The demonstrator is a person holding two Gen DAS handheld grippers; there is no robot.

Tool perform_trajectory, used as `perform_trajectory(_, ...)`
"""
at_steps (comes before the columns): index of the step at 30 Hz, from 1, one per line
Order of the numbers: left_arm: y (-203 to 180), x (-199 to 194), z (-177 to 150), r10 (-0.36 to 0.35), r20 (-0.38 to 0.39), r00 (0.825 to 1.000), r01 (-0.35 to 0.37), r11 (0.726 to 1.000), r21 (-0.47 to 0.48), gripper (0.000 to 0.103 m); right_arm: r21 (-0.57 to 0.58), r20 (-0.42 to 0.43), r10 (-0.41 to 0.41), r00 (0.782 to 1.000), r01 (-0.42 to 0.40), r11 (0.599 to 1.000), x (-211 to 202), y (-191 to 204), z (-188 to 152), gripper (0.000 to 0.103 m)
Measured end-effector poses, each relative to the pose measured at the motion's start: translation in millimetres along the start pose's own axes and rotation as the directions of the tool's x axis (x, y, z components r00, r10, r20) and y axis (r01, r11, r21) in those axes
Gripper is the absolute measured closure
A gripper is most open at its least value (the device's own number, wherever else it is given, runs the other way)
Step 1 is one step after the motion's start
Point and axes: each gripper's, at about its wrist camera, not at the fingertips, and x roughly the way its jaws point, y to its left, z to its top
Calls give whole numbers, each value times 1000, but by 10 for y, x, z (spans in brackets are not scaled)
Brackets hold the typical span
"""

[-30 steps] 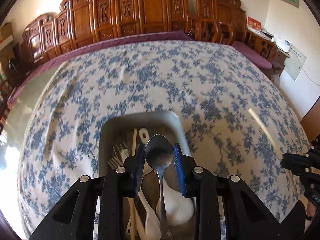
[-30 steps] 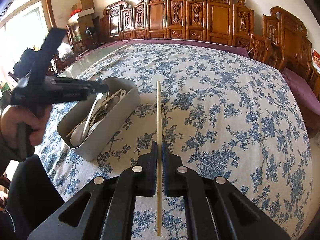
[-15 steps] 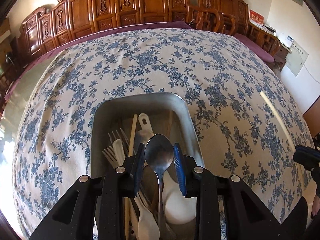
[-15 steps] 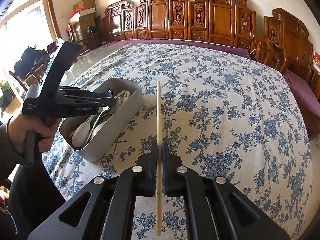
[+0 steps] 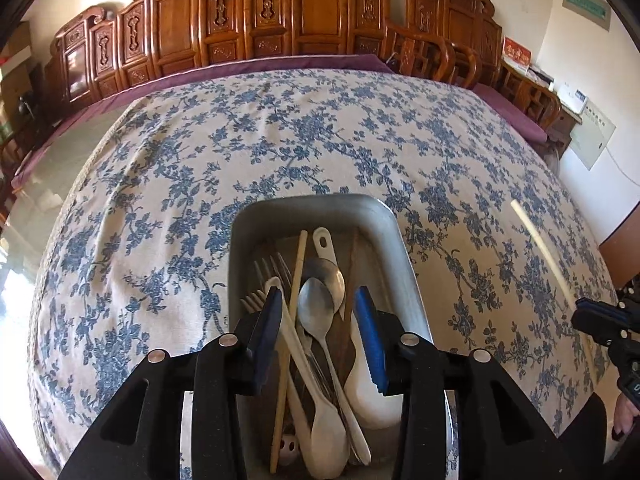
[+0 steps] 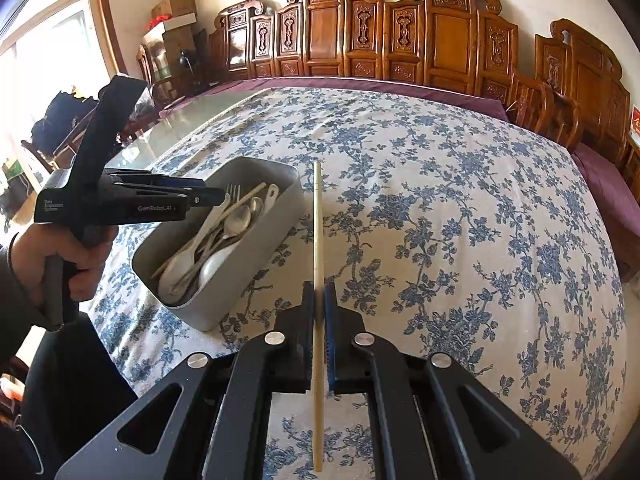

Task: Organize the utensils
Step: 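Lower the steel spoon into the grey tray and open the left gripper, then lower the wooden chopstick into the grey tray and open the right gripper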

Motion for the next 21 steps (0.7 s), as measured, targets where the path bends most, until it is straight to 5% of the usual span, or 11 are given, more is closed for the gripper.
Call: perform_trajectory(21, 687, -529, -202, 33, 67, 997, -31, 999, -21, 66, 18, -27, 81, 996, -80, 997, 513, 811, 528, 97)
